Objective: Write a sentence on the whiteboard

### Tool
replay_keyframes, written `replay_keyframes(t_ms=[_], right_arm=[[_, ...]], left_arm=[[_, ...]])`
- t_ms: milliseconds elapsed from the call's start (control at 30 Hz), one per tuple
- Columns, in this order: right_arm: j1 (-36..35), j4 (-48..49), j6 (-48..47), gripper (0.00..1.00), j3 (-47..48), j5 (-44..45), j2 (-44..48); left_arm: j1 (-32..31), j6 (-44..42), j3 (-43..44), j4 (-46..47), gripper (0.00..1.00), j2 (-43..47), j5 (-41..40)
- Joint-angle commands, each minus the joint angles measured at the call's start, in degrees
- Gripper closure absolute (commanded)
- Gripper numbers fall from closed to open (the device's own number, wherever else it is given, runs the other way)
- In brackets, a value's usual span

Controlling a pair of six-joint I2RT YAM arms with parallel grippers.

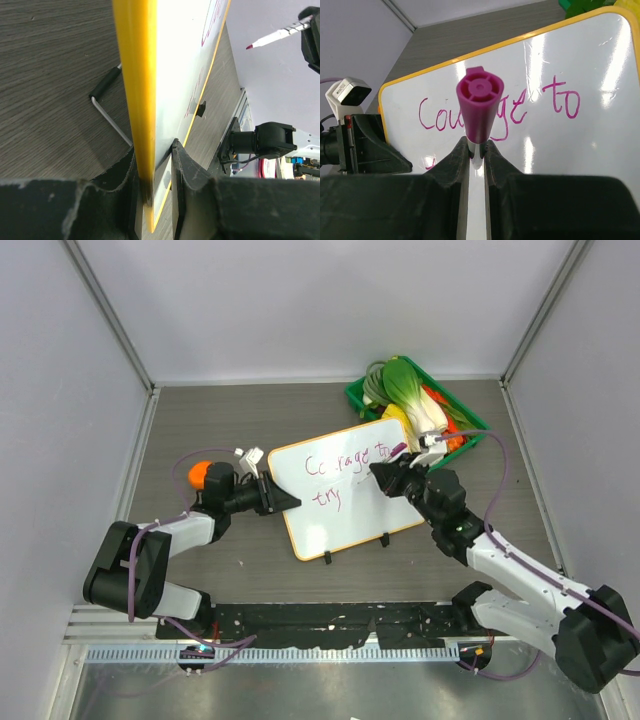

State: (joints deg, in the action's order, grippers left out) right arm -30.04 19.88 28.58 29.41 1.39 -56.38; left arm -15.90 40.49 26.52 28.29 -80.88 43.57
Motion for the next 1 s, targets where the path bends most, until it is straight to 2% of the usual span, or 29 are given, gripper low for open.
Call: replay_keyframes(t_ms=[0,67,500,967], right_arm=[[-6.34,1.13,-7.47,0.99,-0.58,11.87,2.85],[-8.19,1.91,-8.01,0.99,-0.76,14.25,3.03],[-8.19,2.62,-6.69,0.99,1.18,14.87,-3.38],[-8.19,4.82,-4.93,0.99,1.26,16.80,-4.61]], left_arm=[[-0.54,-7.80,-0.86,-8.34,1.00,-2.09,-11.32],[-0.53,-7.88,-0.77,-8.34,1.00,-2.17,-11.23],[-0.62,-7.88,-0.86,-8.34,1.00,-2.09,-11.23],[-0.62,-7.88,-0.95,-8.34,1.00,-2.09,-11.14]])
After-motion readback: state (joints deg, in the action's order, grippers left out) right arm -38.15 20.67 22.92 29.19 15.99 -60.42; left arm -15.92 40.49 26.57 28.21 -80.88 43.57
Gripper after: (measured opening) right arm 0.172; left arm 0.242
